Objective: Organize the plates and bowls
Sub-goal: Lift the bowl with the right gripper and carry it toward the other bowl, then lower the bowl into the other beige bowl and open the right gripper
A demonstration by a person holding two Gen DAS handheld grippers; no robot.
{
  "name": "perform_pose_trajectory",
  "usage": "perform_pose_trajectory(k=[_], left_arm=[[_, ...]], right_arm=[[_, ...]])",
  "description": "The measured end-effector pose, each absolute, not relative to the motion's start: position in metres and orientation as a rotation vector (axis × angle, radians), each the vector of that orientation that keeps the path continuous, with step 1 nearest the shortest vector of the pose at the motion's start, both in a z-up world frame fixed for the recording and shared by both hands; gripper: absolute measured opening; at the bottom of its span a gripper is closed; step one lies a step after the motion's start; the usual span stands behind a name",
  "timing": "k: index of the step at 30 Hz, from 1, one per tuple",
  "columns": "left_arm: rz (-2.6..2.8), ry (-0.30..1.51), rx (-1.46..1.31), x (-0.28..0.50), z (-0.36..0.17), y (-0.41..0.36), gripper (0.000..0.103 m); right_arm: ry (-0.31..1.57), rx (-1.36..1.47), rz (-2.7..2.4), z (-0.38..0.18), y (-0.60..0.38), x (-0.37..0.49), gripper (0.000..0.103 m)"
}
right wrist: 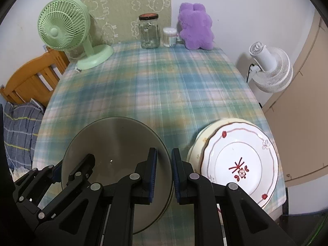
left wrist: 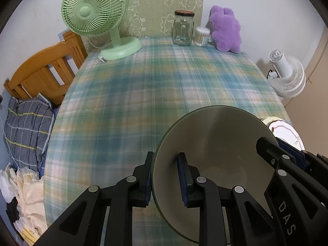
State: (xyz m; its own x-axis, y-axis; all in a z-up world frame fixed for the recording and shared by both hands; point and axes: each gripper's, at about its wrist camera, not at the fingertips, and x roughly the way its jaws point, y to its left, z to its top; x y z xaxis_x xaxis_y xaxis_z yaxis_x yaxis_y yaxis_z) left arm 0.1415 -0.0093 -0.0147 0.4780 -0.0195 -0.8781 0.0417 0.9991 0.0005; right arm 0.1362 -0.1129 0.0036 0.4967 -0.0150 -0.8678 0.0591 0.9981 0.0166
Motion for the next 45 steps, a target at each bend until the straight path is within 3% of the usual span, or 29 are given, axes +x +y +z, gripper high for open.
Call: perform_pose_trajectory(k=[24,26,31,32,37,39,45], left_arm=[[-0.051,1.123,0.047,0.140,-0.037,-0.014,0.021],[-0.076,1.127,0.053,0.139,-0.037,-0.016,0.032],[-0.107,1.151,0.034,0.135,-0.034,-0.015,0.043],[-0.110,1.154,0.028,0.133,-0.033,-0.014,0.051],[-0.111,1.136,-0.001,0.128,-0.023,-0.010,0.075],[-0.110,1.130,-0.003,0.127,-0.021,-0.009,0.080],[-0.077,1.138,0.004,0.128,-0.023,-0.012,0.086]], right_arm=[[1.107,0.008,-0.056,-0.021,-0.112,0.137,0.018],[1.121,0.023,-0.058,-0.023,-0.112,0.138,0.018],[1.147,0.057,-0.046,-0.026,-0.115,0.137,0.021],[1.151,0.069,-0.041,-0.026,-0.116,0.136,0.022],[1.134,0.103,-0.030,-0.015,-0.124,0.128,0.050],[1.115,0.115,-0.041,-0.011,-0.130,0.124,0.060],[1.125,0.122,-0.060,-0.014,-0.146,0.125,0.061]])
